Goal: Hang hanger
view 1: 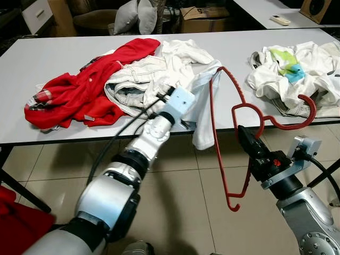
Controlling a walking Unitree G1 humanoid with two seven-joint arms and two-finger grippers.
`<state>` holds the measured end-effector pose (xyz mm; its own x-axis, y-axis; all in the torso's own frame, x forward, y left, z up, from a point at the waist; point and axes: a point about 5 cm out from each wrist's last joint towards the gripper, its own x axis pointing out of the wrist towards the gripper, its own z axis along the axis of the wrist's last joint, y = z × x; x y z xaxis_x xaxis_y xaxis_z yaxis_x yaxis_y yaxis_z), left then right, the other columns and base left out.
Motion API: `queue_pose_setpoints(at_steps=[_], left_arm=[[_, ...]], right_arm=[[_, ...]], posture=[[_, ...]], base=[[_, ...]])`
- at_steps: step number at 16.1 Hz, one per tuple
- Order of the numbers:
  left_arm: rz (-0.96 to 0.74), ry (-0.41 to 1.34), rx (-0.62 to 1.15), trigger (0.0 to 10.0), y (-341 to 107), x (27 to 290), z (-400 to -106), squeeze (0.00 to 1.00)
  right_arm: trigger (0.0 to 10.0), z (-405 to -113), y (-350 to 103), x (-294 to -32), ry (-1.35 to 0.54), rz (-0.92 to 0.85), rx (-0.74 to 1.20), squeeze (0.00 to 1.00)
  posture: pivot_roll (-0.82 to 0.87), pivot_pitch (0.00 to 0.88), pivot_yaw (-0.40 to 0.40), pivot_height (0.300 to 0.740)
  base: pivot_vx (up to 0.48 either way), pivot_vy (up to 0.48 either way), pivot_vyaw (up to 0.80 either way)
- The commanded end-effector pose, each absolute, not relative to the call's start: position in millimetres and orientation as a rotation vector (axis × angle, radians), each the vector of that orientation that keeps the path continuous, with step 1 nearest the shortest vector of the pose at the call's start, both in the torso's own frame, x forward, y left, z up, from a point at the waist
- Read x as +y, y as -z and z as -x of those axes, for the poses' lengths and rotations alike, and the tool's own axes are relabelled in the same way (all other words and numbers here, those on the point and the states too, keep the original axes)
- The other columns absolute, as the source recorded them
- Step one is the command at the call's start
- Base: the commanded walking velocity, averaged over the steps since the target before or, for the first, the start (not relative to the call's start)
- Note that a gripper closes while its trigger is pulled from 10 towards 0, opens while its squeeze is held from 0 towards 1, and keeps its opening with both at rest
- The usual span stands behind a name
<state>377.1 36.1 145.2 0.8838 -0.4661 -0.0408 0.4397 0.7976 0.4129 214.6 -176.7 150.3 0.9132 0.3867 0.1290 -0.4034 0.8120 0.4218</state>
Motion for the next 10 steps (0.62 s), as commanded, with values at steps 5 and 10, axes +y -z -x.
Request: queue_pose_setpoints(at_steps=[5, 10], left_arm=[[-0.421, 0.484, -0.044, 0.0, -147.0, 31.8, -378.5, 0.0], [-0.4, 0.361, -0.067, 0.0, -160.3, 58.4, -390.3, 0.0]], right_arm=[[10.0, -212.3, -157.2, -179.2, -0.415, -0.448, -0.074, 0.0], [10.0, -210.1, -150.7, -182.7, -0.385, -0.432, -0.036, 0.0]], posture=[[-0.11, 0.024, 0.065, 0.74], [-0.1, 0.024, 0.067, 0.74]], base=[[0.0, 0.0, 0.0], [0.0, 0.0, 0.0]])
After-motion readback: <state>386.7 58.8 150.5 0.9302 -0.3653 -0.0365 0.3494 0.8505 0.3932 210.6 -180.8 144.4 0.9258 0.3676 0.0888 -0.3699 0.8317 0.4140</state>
